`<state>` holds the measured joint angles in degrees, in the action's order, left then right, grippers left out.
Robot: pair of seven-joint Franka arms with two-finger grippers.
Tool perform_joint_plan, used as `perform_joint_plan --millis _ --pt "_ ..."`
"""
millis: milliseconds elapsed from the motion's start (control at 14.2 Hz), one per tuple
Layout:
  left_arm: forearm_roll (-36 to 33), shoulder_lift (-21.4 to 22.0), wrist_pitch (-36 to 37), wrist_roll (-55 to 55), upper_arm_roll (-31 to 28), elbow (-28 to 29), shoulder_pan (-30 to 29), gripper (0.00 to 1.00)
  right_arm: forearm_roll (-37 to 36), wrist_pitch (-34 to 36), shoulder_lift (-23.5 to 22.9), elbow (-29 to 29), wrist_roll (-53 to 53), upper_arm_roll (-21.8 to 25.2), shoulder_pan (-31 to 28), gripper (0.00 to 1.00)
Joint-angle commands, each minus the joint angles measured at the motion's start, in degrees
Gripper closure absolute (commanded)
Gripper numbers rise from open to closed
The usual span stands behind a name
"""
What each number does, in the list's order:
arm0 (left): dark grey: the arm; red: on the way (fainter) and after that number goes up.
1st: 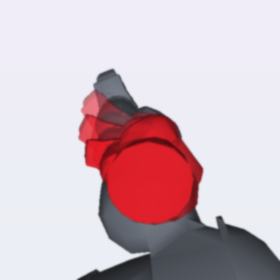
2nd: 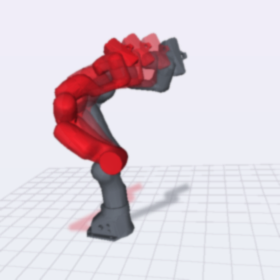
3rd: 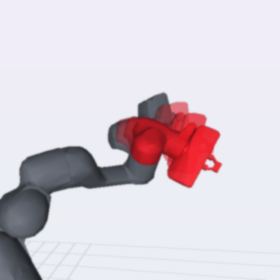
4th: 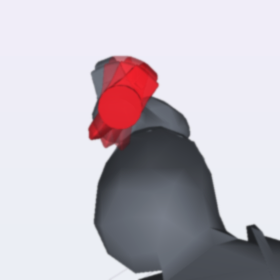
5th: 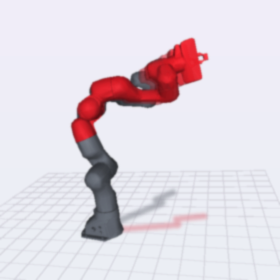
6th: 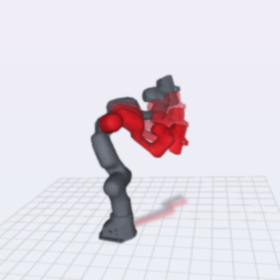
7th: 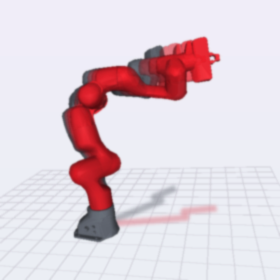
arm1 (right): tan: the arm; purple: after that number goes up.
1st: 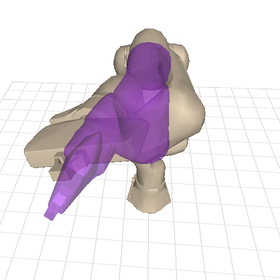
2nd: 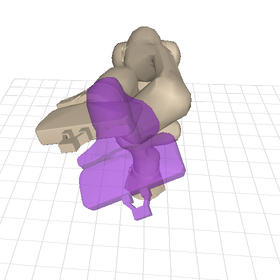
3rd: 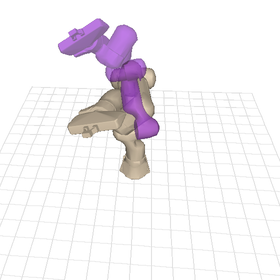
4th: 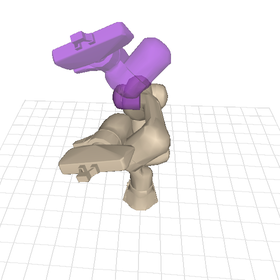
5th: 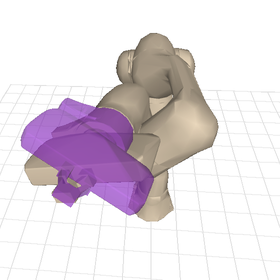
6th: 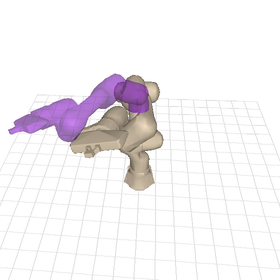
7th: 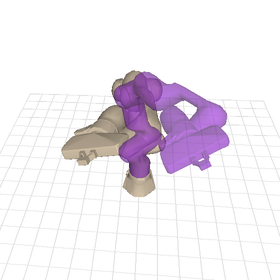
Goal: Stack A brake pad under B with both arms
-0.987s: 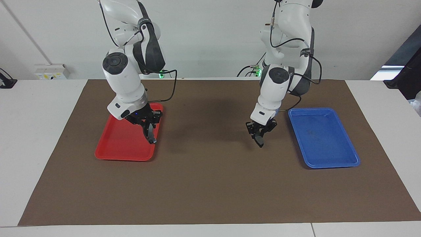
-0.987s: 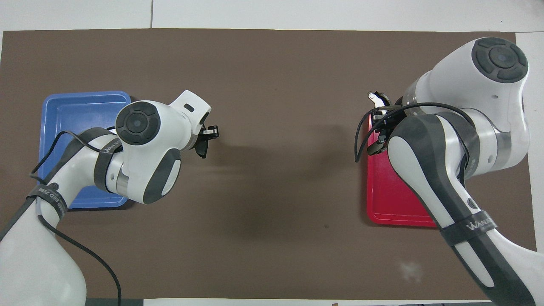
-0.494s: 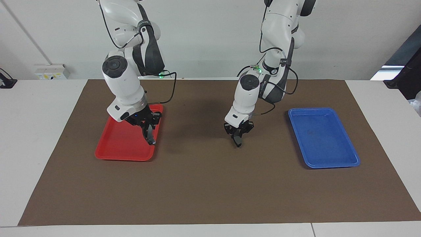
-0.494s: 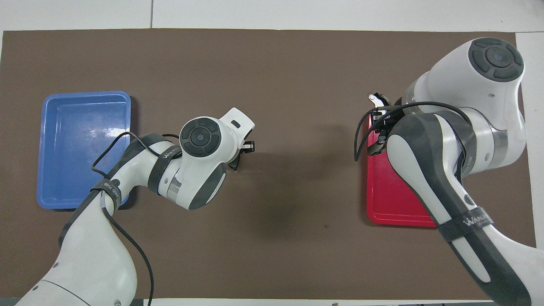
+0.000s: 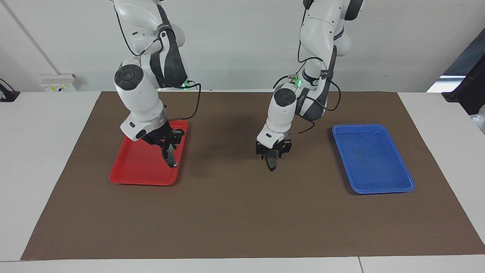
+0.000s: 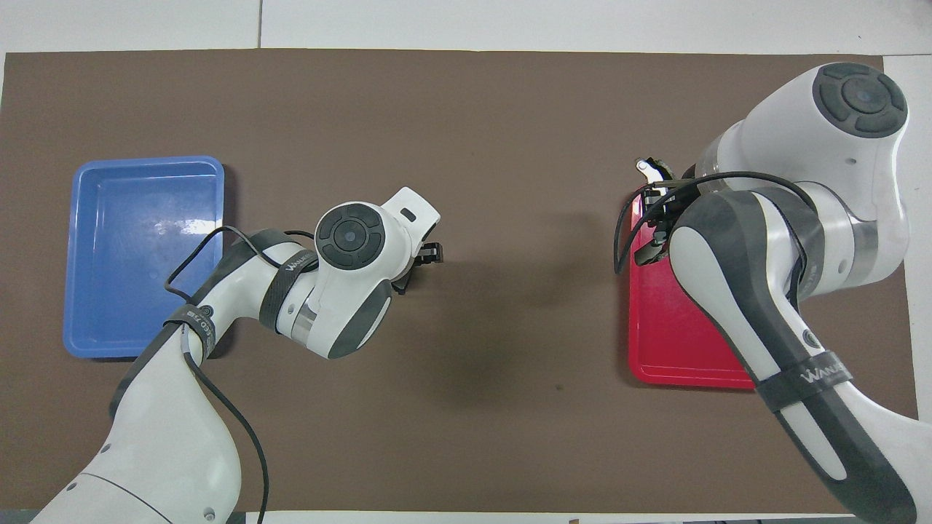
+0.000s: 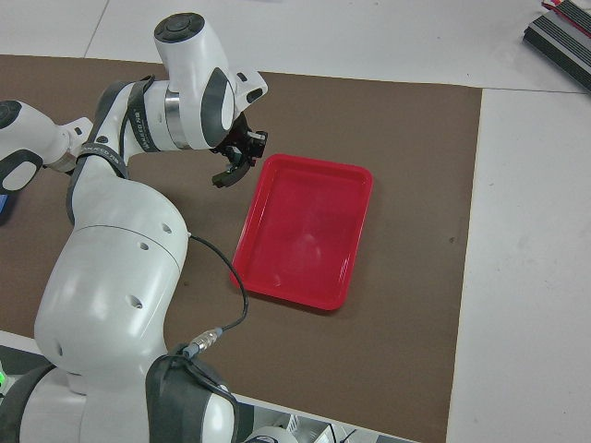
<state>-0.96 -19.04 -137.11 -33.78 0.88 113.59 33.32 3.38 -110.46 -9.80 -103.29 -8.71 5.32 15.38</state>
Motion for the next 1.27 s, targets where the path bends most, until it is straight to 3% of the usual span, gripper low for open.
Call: perform_joint_plan --millis 0,282,494,705,917,1058,1199 --pt "-0.8 0.8 0.7 -0.1 -0.8 -0.5 -0.2 0.00 0.6 0.9 -0.4 1.5 1.2 -0.3 0.2 0.97" --pt "-0.8 6.4 5.8 1.2 -0.8 -0.2 -6.5 0.00 0.8 0.7 -0.4 2.7 -1.7 -0.4 3.6 0.97" --pt "-0.8 10.1 9.6 8.9 -0.8 -0.3 -13.2 0.00 0.8 0.4 -2.2 6.5 -11.5 -0.4 10.5 1.00" --pt "-0.8 13.8 14.9 17.8 -0.8 -0.9 -19.9 0.00 5.4 0.2 -7.6 13.2 -19.6 -0.3 16.1 1.00" --pt "-0.5 17.6 20.2 27.2 -1.1 -1.6 -25.8 0.00 5.3 0.0 -16.7 22.2 -24.4 -0.4 21.7 1.00" --pt "-0.4 18.4 26.0 30.5 -1.3 -5.1 -28.6 0.00 5.4 -5.0 -22.1 25.1 -27.8 -0.4 24.7 1.00" --pt "-0.1 18.1 33.0 33.7 -1.4 -11.2 -30.8 0.00 5.2 -8.9 -24.3 24.8 -28.2 -0.4 27.2 1.00"
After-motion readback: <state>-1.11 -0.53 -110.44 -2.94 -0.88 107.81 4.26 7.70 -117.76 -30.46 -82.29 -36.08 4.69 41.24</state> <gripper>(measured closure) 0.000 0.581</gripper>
